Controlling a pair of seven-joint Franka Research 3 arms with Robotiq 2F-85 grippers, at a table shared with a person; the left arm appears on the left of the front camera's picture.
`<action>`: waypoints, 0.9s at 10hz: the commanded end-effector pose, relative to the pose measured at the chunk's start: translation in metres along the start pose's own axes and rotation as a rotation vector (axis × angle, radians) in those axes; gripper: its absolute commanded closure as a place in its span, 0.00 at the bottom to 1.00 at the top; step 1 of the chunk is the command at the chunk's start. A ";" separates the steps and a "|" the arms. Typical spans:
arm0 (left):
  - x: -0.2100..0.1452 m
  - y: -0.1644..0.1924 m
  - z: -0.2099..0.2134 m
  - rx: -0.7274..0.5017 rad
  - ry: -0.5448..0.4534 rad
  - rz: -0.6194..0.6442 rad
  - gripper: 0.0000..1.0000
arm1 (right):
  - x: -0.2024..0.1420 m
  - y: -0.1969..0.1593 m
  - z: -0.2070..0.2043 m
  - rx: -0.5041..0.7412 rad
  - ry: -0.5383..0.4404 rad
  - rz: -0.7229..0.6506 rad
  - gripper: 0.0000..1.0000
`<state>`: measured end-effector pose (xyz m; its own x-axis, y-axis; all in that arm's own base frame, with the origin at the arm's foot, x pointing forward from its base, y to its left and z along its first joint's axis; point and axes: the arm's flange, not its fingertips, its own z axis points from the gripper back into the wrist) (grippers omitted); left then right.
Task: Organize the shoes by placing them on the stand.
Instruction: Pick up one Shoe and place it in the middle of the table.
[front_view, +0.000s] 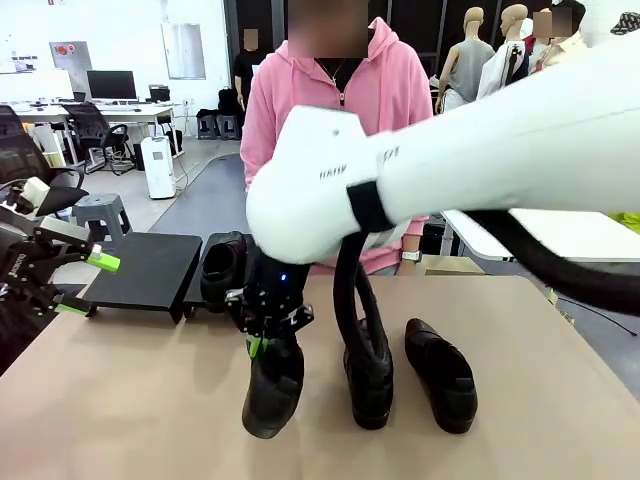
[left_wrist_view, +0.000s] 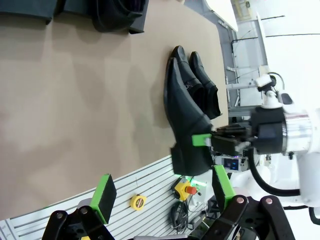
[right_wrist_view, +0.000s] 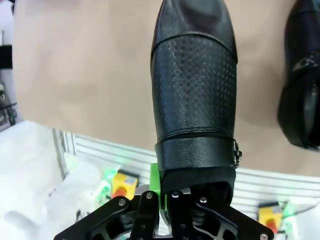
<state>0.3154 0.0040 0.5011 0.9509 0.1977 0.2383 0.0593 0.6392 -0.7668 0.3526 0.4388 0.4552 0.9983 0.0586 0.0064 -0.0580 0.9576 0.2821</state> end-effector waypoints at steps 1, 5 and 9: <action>0.000 -0.001 0.001 -0.009 0.000 0.014 0.00 | 0.000 0.003 -0.020 -0.033 -0.110 -0.016 1.00; 0.000 -0.001 0.001 -0.009 0.000 0.014 0.00 | 0.028 -0.011 -0.066 -0.145 -0.163 -0.023 1.00; 0.000 -0.001 0.001 -0.009 0.000 0.014 0.00 | 0.032 -0.018 -0.064 -0.149 -0.134 -0.035 0.00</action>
<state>0.3154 0.0040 0.5010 0.9509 0.1977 0.2381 0.0591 0.6392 -0.7668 0.3853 0.4333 0.3793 0.9914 0.0255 0.1280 -0.0442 0.9883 0.1458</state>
